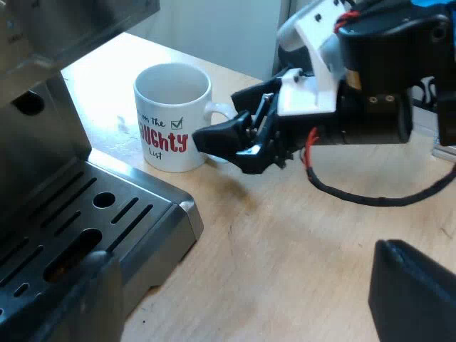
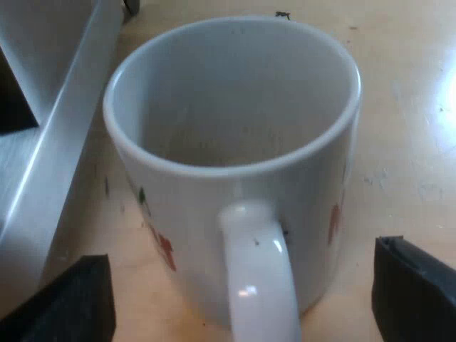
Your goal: Place mug into machine
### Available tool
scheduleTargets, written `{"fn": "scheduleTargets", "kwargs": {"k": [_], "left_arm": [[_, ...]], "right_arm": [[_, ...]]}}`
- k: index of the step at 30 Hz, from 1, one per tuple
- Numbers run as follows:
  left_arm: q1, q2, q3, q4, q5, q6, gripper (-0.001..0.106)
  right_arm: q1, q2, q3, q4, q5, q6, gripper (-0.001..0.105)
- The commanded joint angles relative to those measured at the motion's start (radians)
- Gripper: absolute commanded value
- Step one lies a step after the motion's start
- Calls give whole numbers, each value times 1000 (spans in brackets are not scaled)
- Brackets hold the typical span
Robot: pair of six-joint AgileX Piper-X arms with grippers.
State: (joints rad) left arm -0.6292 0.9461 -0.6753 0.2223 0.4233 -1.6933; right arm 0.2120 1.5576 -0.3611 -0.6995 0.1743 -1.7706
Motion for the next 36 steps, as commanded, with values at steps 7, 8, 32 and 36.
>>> {"fn": "scheduleTargets", "kwargs": {"k": [7, 8, 32, 36], "left_arm": [[-4, -3, -9, -18, -10, -1, 71], [-4, -3, -9, -18, -10, -1, 71], [-4, -3, -9, -16, -10, -1, 71], [-4, -3, -9, -16, -10, -1, 71]], "right_arm": [[2, 35, -29, -14, -7, -6, 71], [2, 35, -29, -14, -2, -6, 67], [2, -7, -29, 15, 50, 16, 0], [2, -91, -29, 152, 50, 16, 0]]}}
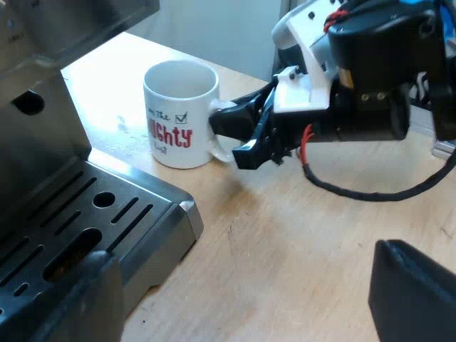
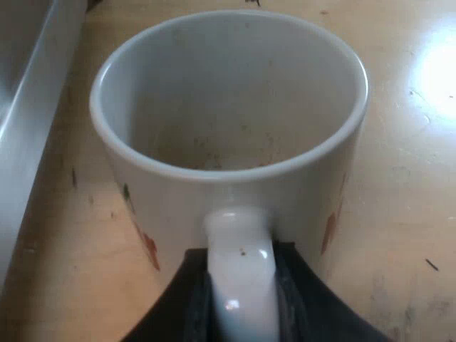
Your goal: Place mug into machine
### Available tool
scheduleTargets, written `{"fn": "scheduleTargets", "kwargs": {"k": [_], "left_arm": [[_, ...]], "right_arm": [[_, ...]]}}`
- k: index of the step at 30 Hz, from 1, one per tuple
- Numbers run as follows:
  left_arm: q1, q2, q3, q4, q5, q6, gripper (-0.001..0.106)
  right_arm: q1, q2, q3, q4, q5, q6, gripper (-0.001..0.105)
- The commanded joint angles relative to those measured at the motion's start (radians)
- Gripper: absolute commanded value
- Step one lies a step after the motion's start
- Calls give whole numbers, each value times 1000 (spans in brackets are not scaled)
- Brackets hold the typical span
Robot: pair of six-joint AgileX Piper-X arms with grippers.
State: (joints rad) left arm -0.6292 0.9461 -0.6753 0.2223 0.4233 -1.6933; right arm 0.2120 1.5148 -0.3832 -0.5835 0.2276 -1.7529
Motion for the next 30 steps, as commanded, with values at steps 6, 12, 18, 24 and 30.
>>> {"fn": "scheduleTargets", "kwargs": {"k": [6, 12, 18, 24, 30], "left_arm": [[-1, -3, -9, -18, -53, 1, 71], [-1, -3, -9, -18, -53, 1, 71], [-1, -37, -9, 5, -53, -3, 71], [-1, -157, -9, 93, -88, 0, 71], [-1, -271, -9, 230, -124, 0, 71]], "right_arm": [[2, -218, -7, 246, -4, -28, 0], [2, -410, -7, 448, -4, -27, 0], [4, -617, -7, 633, -4, -27, 0], [48, -835, -34, 846, 0, -47, 0], [186, -964, -83, 1035, 27, -61, 0]]}}
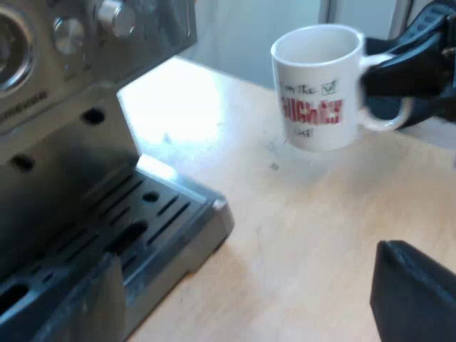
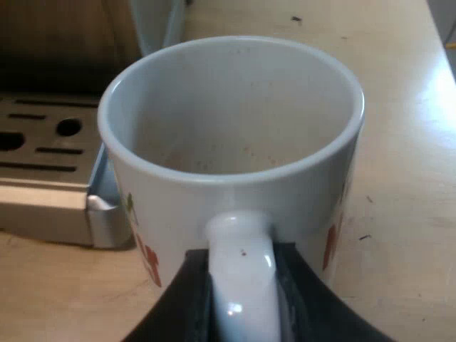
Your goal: Place mug into machine
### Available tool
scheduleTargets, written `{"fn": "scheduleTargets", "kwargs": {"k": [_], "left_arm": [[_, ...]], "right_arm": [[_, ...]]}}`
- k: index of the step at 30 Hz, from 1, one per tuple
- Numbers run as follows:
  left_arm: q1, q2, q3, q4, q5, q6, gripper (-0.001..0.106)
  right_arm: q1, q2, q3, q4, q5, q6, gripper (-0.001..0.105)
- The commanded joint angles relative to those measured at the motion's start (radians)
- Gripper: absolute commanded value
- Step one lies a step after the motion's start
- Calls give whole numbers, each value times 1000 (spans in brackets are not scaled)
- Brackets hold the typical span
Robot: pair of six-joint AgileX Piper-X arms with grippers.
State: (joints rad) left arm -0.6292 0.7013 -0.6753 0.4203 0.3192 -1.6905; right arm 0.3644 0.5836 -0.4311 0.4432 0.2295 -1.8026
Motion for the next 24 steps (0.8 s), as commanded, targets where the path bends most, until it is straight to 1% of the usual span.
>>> {"fn": "scheduleTargets", "kwargs": {"k": [1, 2, 4, 5, 7, 8, 9, 11, 14, 15, 17, 20, 21, 22, 23, 24], "left_arm": [[-1, -50, -9, 52, -33, -3, 71], [-1, -63, -9, 58, -40, -3, 70], [-1, -117, -9, 93, -62, -7, 63], [-1, -140, -9, 110, -62, -14, 60], [-1, -165, -9, 136, -62, -18, 57], [-1, -199, -9, 178, -62, -18, 57], [-1, -206, -9, 188, -62, -20, 57], [-1, -245, -9, 250, -96, -26, 57], [-1, -290, -9, 315, -136, -29, 57], [-1, -304, -9, 331, -144, -32, 57], [-1, -344, -9, 374, -161, -33, 57], [-1, -398, -9, 424, -170, -38, 57], [-1, -410, -9, 434, -173, -39, 57], [-1, -418, -9, 440, -175, -40, 57], [-1, -452, -9, 466, -175, -40, 57], [-1, -463, -9, 472, -175, -40, 57]], "right_arm": [[71, -53, -48, 33, 50, -10, 0], [90, -58, -56, 44, 61, -10, 0], [163, -75, -86, 81, 84, 4, 0], [204, -78, -103, 97, 89, 10, 0], [258, -78, -127, 117, 113, 22, 0], [291, -78, -135, 122, 133, 30, 0], [317, -78, -140, 123, 154, 38, 0], [385, -78, -151, 122, 189, 63, 0], [475, -78, -151, 131, 215, 110, 0], [486, -78, -151, 133, 220, 113, 0], [552, -78, -151, 144, 262, 133, 0], [635, -78, -151, 144, 330, 160, 0], [651, -78, -151, 144, 338, 167, 0], [682, -78, -151, 144, 343, 189, 0], [711, -78, -151, 144, 343, 214, 0], [715, -78, -151, 144, 343, 220, 0]]}}
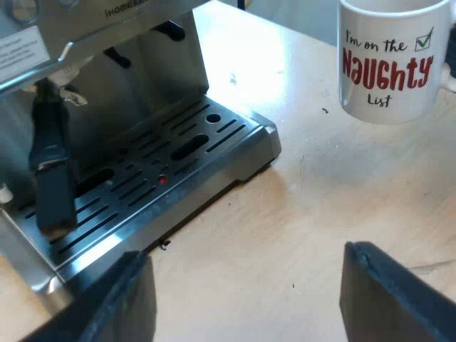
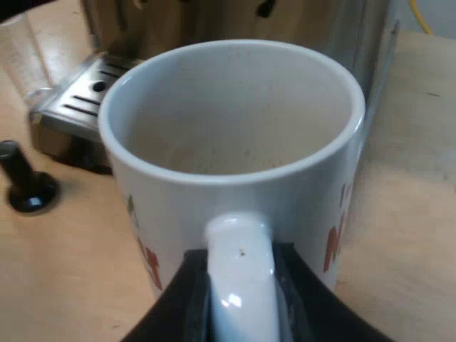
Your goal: Place mug into machine
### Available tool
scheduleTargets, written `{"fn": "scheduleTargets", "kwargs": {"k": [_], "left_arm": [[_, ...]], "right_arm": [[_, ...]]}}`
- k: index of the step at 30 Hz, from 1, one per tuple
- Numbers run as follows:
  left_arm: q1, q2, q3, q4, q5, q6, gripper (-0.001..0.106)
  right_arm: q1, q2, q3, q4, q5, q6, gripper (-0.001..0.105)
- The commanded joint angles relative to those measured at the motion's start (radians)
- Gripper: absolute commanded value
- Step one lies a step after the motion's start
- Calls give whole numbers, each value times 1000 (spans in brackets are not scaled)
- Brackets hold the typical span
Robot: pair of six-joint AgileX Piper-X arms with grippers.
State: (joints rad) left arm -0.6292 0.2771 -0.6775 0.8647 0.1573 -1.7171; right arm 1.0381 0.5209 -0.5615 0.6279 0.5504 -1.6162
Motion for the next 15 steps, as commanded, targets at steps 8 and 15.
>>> {"fn": "scheduleTargets", "kwargs": {"k": [8, 15], "left_arm": [[-1, -88, 0, 51, -56, -39, 78], [-1, -86, 84, -24, -80, -96, 78]], "right_arm": [[153, 65, -21, -64, 65, 72, 0], [153, 214, -21, -217, 65, 72, 0]]}}
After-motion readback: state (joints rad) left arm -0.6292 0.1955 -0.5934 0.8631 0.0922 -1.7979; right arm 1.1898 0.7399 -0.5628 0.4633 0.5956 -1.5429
